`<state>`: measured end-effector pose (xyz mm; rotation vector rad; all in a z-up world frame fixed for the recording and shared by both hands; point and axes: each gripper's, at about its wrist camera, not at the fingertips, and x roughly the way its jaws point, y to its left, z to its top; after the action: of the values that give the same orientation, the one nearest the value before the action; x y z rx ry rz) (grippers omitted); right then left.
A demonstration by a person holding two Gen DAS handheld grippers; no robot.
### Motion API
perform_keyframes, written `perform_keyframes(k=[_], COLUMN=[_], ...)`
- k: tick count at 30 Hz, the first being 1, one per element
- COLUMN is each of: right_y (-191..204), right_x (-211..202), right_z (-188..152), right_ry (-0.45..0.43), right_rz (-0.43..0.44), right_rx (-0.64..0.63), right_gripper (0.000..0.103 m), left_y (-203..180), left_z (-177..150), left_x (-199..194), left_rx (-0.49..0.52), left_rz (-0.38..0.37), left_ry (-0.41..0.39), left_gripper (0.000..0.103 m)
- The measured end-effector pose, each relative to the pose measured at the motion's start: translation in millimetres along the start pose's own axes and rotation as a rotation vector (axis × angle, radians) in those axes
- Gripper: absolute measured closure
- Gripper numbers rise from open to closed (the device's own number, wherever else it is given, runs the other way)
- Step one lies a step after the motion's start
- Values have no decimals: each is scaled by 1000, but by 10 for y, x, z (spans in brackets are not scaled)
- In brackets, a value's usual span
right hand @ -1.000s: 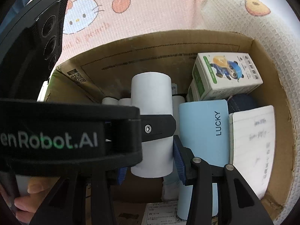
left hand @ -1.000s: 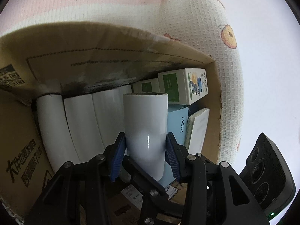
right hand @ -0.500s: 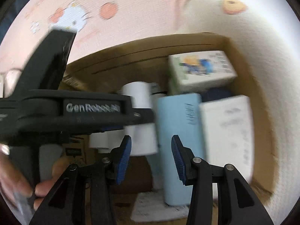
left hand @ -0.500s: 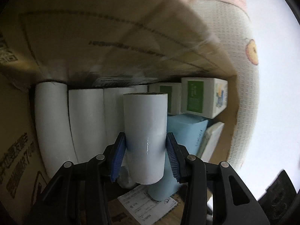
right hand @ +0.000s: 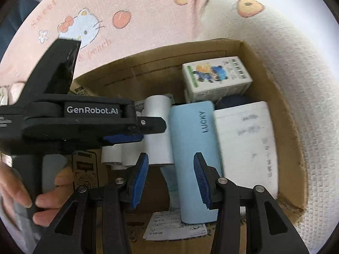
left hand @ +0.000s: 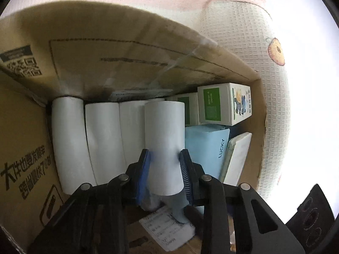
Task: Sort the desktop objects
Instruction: 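Open both grippers to release the tube in the box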
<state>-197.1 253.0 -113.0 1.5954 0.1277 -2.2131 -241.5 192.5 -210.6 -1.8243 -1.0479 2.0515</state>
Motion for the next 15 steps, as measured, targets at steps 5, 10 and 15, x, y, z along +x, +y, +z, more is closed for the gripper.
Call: perform_keyframes(k=[5, 10, 15], right_y=[-190, -136, -135], right_x=[297, 420, 463], right_z=[103, 136, 174], right_ry=[31, 43, 54], right_rz=[61, -1, -37], right_rx=[12, -9, 1], right_gripper=[80, 82, 83], left_y=[-1, 1, -6], left_z=[18, 41, 49], left_x=[20, 46, 45], left_rx=[-5, -14, -31], left_rz=[-10, -19, -49], left_ry=[-6, -5, 16], left_gripper=[71, 71, 60])
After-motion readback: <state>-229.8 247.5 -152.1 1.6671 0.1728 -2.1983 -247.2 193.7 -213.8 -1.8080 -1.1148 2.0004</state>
